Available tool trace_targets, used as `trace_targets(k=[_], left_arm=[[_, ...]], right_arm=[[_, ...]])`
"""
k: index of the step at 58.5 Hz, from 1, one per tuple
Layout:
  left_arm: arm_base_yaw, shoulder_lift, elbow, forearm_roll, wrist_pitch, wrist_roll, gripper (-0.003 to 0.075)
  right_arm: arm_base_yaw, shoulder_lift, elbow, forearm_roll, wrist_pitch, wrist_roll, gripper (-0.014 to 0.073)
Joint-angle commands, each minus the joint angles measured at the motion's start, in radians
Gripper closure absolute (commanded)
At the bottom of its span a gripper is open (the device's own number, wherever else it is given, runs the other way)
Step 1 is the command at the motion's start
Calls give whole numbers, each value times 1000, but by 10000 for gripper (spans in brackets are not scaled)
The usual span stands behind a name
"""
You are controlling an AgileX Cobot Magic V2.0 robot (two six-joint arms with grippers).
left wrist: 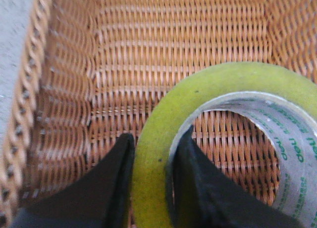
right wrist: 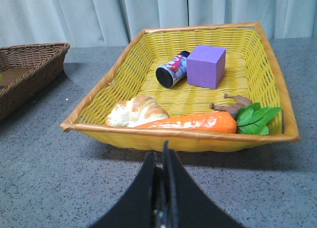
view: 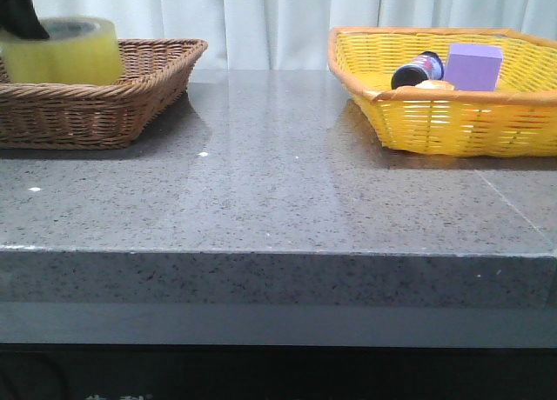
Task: Transfer tape with both arms
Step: 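Lift the tape roll with the left gripper and place it in the brown basket, then release the tape roll and raise the left gripper away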
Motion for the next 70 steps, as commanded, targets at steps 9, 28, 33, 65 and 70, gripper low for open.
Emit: trace_targets(k=[9,28,33,65,70], left_arm=[[1,-35,-37,-32,-68,-9,472],[1,-137,-34,-32,-52,-9,245],[1,-201,-5,-32,-64,-9,277],[1,-826,578,-33,-251,-9,740],[1,-920,659,-33,-258,-9,740]], right_arm=[[-4,10,-24,10,-93,-1,683],[-4,10,-24,10,-98,-1,683],[-4,10,-24,10,-98,-1,683],[-4,10,-24,10,-98,-1,683],[-4,10,-24,10,-98,-1,683]])
